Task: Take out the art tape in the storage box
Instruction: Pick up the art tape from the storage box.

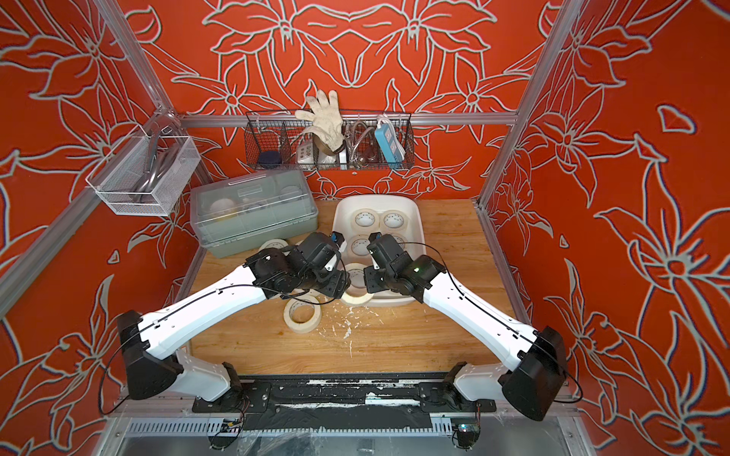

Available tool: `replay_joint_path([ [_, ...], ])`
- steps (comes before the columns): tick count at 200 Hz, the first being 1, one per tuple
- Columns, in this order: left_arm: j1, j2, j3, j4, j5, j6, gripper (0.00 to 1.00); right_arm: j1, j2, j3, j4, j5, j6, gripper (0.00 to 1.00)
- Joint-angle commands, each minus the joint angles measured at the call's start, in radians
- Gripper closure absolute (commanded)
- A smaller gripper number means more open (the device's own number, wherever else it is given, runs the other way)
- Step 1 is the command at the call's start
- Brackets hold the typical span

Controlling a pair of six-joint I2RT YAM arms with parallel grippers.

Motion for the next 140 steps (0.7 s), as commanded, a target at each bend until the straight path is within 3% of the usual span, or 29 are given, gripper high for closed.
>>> replay_joint_path([
  [1,0.009,-0.031,0.037,-0.013,0.009,0.019,0.61,-0.008,0.004,-0.015,0.014,-0.014,0.010,0.38],
  [41,0.011,-0.091,0.089,-0.080,0.036,0.060,0.49,-0.014,0.013,-0.012,0.021,-0.054,0.024,0.38],
  [114,0.011,-0.255,0.201,-0.241,0.012,0.126,0.09,-0.037,0.090,0.013,0.073,-0.090,0.079,0.36],
  [140,0.011,-0.326,0.231,-0.281,0.001,0.138,0.01,-0.039,0.157,0.045,0.089,-0.095,0.107,0.32],
])
